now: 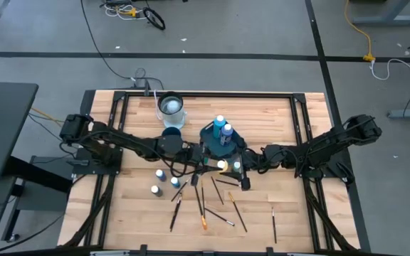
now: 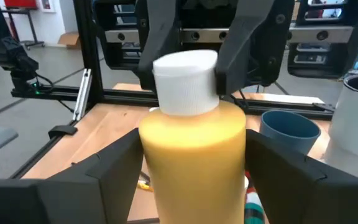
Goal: Pick & Place Paint Supplies
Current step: Put the large yellow paint bottle into the blue bin
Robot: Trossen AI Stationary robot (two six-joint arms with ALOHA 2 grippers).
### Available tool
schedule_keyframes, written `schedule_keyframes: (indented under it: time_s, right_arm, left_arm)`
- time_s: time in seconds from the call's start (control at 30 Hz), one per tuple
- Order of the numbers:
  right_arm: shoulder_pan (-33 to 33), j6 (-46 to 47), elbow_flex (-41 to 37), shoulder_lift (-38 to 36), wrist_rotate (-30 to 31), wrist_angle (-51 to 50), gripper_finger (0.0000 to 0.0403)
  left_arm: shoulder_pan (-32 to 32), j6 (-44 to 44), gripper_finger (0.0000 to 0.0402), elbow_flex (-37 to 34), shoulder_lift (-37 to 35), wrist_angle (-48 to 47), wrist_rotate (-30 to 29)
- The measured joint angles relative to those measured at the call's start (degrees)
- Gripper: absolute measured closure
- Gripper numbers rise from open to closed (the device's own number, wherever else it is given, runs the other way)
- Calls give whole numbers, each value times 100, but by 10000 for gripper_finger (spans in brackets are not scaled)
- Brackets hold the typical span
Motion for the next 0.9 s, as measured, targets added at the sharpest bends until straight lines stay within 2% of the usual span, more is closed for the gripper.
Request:
schedule_keyframes:
  time_s: [0.47,0.67,0.73,0.9]
  right_arm:
    - [-17,246,-7,0,-139,57,182]
    - [-17,340,-7,0,-67,26,182]
    - [-15,333,-7,-45,183,0,183]
    - [-17,113,-7,-423,878,-85,182]
  left_arm:
    - [-2,28,268,4,-15,-3,-122]
    - [0,350,232,4,-15,-35,-165]
    - [0,435,219,4,-27,-48,-307]
    - [0,735,199,4,-371,-71,-1234]
